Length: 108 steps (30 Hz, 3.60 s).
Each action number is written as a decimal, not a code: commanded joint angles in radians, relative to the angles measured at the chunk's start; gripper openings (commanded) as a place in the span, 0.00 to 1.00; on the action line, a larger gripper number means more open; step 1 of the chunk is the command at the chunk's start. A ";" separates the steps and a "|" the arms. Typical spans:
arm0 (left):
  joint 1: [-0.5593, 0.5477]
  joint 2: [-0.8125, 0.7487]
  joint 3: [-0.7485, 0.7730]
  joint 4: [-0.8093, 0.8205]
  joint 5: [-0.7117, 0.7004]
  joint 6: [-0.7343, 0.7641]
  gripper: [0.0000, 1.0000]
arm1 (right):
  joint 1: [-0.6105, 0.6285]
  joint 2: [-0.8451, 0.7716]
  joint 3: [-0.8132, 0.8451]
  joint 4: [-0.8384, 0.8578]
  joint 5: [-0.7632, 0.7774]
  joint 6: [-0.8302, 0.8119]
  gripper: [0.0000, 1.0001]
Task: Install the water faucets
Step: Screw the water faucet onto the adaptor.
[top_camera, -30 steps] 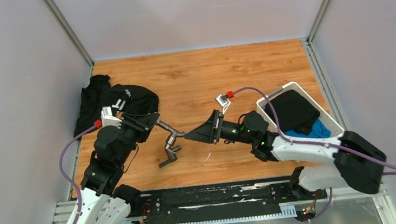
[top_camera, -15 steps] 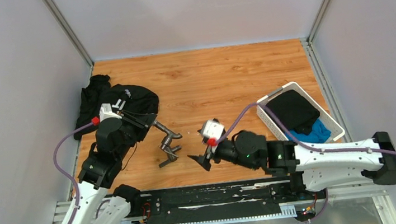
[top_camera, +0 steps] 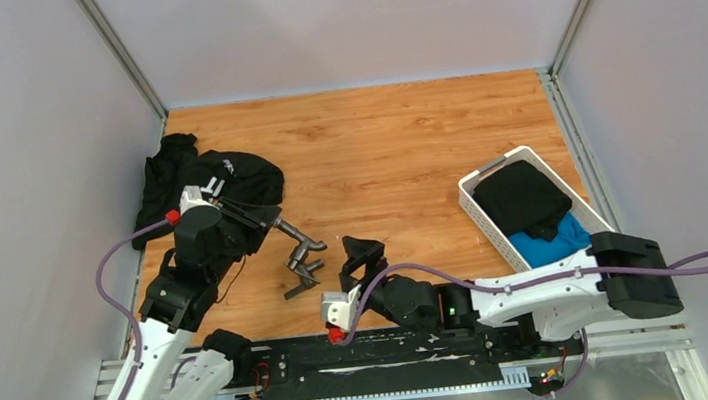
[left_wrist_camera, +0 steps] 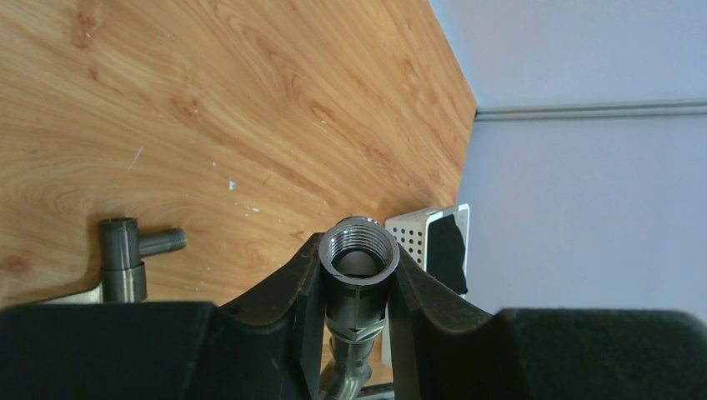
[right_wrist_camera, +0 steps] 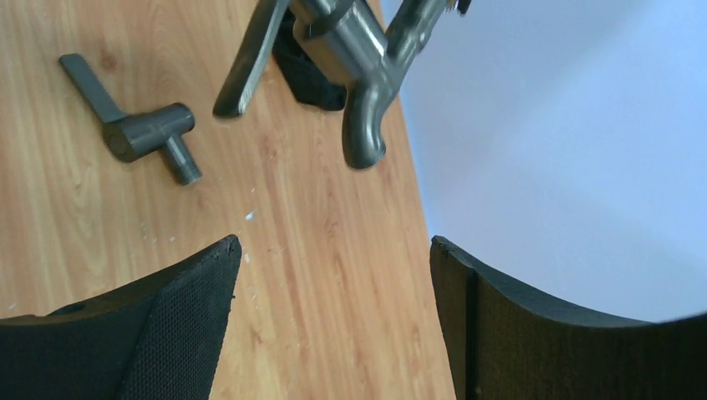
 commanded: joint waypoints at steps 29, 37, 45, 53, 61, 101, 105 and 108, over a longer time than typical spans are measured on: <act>0.004 0.019 -0.045 0.103 0.076 -0.066 0.00 | -0.074 0.337 0.129 0.567 0.031 -0.069 0.11; 0.004 -0.011 -0.057 0.157 0.058 -0.002 0.00 | -0.232 0.135 0.248 0.044 -0.283 0.792 0.00; 0.004 -0.174 -0.287 0.558 0.092 0.062 0.00 | -0.547 0.066 0.109 0.320 -1.060 1.625 0.07; 0.004 -0.226 -0.384 0.683 0.088 0.059 0.00 | -0.696 0.216 -0.017 0.876 -1.420 2.227 0.81; 0.004 -0.241 -0.323 0.497 0.038 -0.017 0.00 | -0.741 -0.051 -0.051 0.022 -1.289 1.672 0.85; 0.004 -0.030 -0.035 0.166 0.097 0.024 0.00 | -0.445 0.119 0.463 -0.409 -0.708 1.284 0.62; 0.004 -0.018 -0.035 0.211 0.128 0.046 0.00 | -0.519 0.115 0.360 -0.246 -0.842 1.445 0.33; 0.004 -0.015 -0.031 0.215 0.155 0.067 0.00 | -0.593 0.131 0.276 -0.051 -0.984 1.620 0.17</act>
